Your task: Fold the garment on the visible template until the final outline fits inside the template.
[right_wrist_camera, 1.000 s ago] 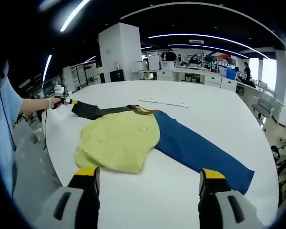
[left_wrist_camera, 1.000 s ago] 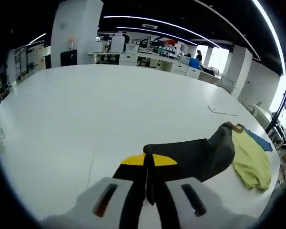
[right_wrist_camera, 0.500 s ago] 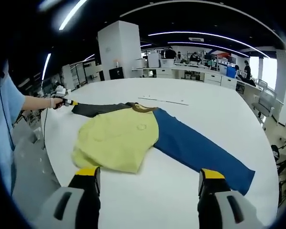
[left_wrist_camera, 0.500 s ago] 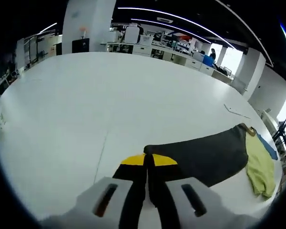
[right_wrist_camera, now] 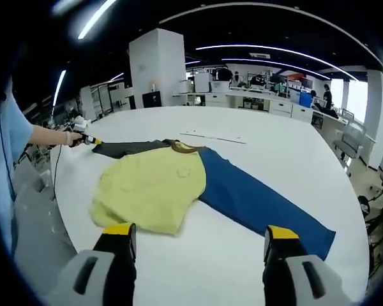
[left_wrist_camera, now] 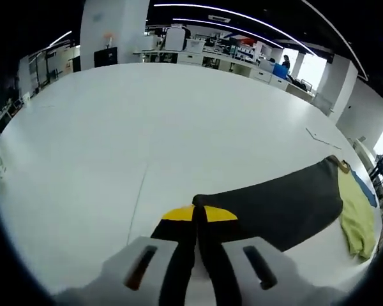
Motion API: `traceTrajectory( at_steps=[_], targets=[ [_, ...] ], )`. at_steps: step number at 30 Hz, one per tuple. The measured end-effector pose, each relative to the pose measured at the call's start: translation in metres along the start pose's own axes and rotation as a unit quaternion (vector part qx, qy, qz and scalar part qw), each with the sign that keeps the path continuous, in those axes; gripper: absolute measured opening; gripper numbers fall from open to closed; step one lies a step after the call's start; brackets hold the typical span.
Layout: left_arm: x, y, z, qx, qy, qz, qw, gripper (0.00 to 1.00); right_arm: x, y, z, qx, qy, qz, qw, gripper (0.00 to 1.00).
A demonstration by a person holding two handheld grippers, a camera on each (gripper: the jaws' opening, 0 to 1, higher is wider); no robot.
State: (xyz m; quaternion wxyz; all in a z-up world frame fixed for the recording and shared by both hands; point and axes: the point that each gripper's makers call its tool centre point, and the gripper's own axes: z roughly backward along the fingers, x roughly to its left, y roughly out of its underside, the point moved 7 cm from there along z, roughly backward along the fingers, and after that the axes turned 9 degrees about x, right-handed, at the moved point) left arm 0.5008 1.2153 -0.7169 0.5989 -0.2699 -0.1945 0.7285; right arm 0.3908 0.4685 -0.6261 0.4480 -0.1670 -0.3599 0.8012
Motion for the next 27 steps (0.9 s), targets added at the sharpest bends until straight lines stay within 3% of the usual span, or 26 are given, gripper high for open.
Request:
traceTrajectory(
  at_steps=[7, 17, 19, 27],
  targets=[
    [-0.001, 0.003, -0.004, 0.008, -0.004, -0.006, 0.9999, 0.02, -0.002, -0.005, 0.004, -0.014, 0.008, -0.006, 0.9999, 0.81],
    [-0.006, 0.005, 0.005, -0.007, 0.025, -0.047, 0.9986, 0.38, 0.002, -0.001, 0.004, -0.016, 0.006, -0.014, 0.9998, 0.80],
    [-0.013, 0.006, 0.009, -0.014, 0.042, -0.060, 0.9972, 0.52, 0.003, -0.002, 0.003, -0.019, 0.005, -0.013, 0.9997, 0.80],
    [-0.034, 0.006, 0.032, -0.051, 0.101, -0.072, 0.9910, 0.69, 0.006, -0.006, 0.004, -0.040, -0.007, -0.019, 0.9990, 0.79]
  ],
)
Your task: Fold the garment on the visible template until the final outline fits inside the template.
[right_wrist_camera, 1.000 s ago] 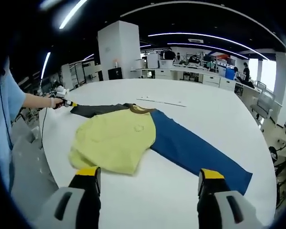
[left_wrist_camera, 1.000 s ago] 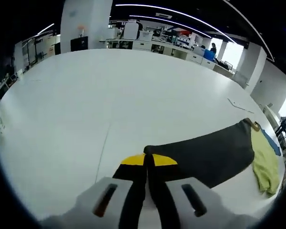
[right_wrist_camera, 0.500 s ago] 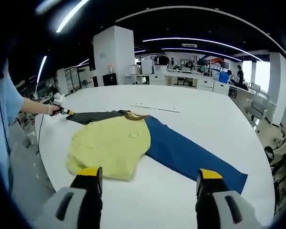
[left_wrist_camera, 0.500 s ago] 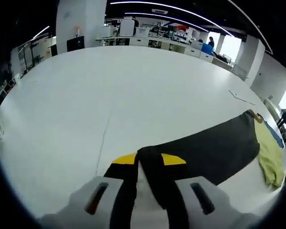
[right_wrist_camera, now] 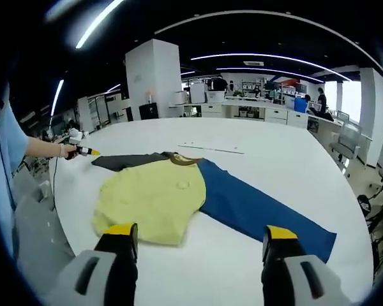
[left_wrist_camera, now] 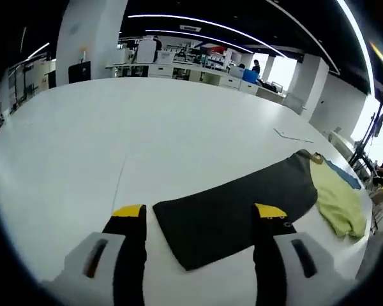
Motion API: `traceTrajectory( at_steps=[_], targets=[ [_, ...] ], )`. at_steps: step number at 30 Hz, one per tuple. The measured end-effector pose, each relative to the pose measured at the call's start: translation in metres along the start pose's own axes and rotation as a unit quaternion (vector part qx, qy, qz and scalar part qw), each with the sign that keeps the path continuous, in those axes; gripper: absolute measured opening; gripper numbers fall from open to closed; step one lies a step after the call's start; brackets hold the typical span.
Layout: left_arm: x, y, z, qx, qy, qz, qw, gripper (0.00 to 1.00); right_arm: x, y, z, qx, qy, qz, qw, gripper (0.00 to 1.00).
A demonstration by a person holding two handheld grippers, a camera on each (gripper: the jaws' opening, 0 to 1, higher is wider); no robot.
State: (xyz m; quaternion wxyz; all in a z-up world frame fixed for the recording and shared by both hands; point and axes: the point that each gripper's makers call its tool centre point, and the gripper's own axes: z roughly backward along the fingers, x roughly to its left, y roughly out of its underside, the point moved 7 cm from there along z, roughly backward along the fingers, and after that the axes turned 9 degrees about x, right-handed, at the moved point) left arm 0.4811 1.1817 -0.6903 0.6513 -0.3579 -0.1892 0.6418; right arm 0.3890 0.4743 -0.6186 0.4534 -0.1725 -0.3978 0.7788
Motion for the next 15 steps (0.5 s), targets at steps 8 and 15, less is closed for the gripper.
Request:
traceTrajectory(
  at_steps=[8, 15],
  targets=[
    [-0.035, -0.002, 0.024, -0.035, 0.044, -0.030, 0.9980, 0.74, 0.006, -0.015, 0.004, -0.040, -0.015, 0.005, 0.9991, 0.74],
    [-0.060, 0.000, 0.043, -0.056, 0.057, -0.048, 0.9957, 0.75, 0.012, -0.020, 0.009, -0.050, -0.018, 0.011, 0.9985, 0.67]
  ],
)
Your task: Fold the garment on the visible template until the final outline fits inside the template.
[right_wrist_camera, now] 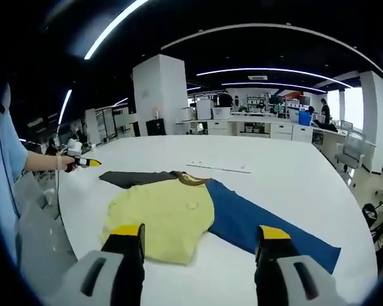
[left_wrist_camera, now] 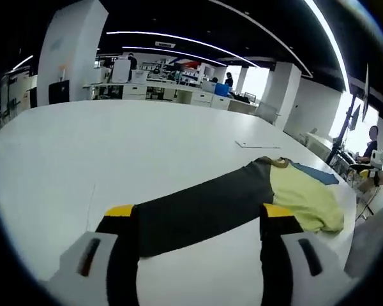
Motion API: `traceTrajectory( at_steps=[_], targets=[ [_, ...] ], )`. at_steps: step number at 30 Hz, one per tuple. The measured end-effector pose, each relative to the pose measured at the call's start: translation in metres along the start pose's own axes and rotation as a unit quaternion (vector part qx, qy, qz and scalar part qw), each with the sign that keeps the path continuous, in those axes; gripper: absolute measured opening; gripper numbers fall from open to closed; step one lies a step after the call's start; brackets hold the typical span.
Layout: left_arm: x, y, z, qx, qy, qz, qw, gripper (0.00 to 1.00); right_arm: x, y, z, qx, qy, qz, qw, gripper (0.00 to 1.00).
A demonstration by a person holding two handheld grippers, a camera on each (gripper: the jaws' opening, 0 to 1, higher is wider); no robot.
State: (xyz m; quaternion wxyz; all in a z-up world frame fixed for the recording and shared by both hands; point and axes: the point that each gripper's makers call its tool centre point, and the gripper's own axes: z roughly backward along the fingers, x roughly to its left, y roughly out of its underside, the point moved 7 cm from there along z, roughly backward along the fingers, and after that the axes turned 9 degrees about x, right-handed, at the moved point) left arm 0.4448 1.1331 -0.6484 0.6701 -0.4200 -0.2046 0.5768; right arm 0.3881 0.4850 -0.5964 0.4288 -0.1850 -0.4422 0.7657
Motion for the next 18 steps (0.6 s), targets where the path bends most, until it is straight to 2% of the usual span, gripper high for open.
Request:
traceTrajectory(
  at_steps=[5, 9, 12, 14, 16, 18],
  targets=[
    [-0.012, 0.000, 0.009, -0.012, 0.004, -0.011, 0.9999, 0.74, 0.003, 0.001, 0.005, -0.001, -0.002, 0.016, 0.9999, 0.57],
    [-0.021, -0.001, 0.015, -0.025, 0.012, -0.007, 0.9996, 0.71, 0.002, 0.000, 0.012, -0.010, 0.002, 0.024, 0.9996, 0.37],
    [-0.024, 0.000, 0.016, -0.024, 0.013, -0.011, 0.9996, 0.70, 0.000, -0.002, 0.015, -0.017, 0.018, 0.064, 0.9976, 0.24],
    [-0.030, 0.000, 0.018, -0.030, 0.016, -0.011, 0.9994, 0.70, 0.003, -0.001, 0.019, -0.022, 0.007, 0.053, 0.9983, 0.16],
    [-0.034, 0.000, 0.018, -0.030, 0.017, -0.010, 0.9994, 0.69, 0.003, -0.002, 0.020, -0.027, 0.013, 0.057, 0.9979, 0.11],
    [-0.037, 0.001, 0.018, -0.027, 0.021, -0.008, 0.9994, 0.68, 0.003, 0.000, 0.020, -0.026, 0.013, 0.042, 0.9987, 0.04]
  ],
)
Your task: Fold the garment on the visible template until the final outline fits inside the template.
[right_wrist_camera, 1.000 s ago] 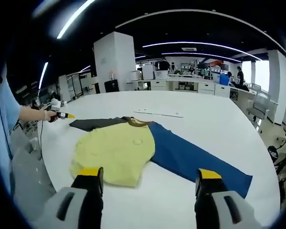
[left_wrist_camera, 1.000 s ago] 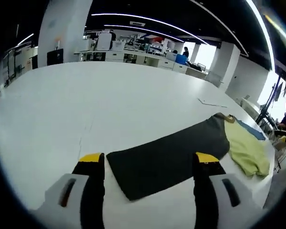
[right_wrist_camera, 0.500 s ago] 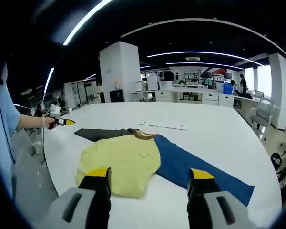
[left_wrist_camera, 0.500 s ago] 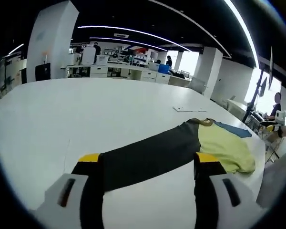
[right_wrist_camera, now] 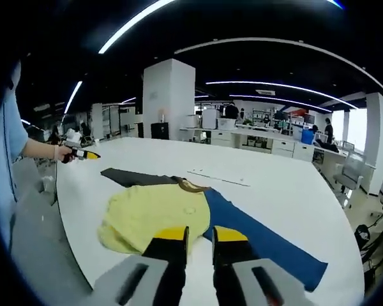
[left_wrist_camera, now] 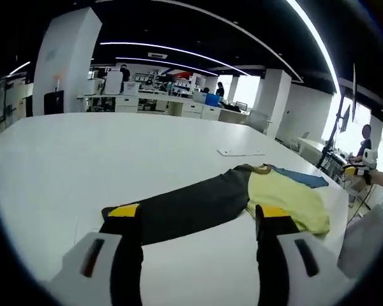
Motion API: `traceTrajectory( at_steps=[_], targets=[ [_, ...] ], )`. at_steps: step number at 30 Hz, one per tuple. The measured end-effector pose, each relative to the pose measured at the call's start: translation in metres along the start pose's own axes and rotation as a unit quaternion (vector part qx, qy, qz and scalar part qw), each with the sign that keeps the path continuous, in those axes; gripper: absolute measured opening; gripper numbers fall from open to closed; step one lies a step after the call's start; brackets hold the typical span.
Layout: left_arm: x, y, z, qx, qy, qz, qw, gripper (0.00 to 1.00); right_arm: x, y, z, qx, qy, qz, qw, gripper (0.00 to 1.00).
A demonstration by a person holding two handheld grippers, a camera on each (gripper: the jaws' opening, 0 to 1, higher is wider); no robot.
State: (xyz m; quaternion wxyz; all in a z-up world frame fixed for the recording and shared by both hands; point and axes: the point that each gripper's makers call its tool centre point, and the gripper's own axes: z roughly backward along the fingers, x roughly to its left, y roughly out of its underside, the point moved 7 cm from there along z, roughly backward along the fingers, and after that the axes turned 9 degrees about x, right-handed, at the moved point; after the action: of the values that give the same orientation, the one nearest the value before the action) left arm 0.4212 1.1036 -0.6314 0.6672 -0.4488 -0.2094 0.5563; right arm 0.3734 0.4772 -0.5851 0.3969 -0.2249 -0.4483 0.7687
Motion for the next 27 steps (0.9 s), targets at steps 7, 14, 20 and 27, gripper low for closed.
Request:
traceTrajectory(
  at_steps=[7, 14, 20, 27],
  targets=[
    [-0.015, 0.004, 0.002, 0.003, 0.009, -0.001, 1.0000, 0.66, 0.000, 0.001, 0.003, -0.007, -0.008, -0.031, 0.9995, 0.00],
    [-0.032, 0.008, 0.003, -0.001, 0.023, -0.003, 0.9997, 0.64, 0.003, 0.003, 0.004, -0.007, -0.025, -0.061, 0.9978, 0.00],
    [-0.044, 0.014, 0.003, 0.011, 0.034, -0.019, 0.9992, 0.64, 0.004, 0.007, 0.001, 0.008, -0.032, -0.061, 0.9976, 0.00],
    [-0.060, 0.019, 0.008, 0.022, 0.050, -0.046, 0.9974, 0.64, 0.008, 0.014, 0.000, 0.044, -0.057, -0.056, 0.9958, 0.13]
  ],
)
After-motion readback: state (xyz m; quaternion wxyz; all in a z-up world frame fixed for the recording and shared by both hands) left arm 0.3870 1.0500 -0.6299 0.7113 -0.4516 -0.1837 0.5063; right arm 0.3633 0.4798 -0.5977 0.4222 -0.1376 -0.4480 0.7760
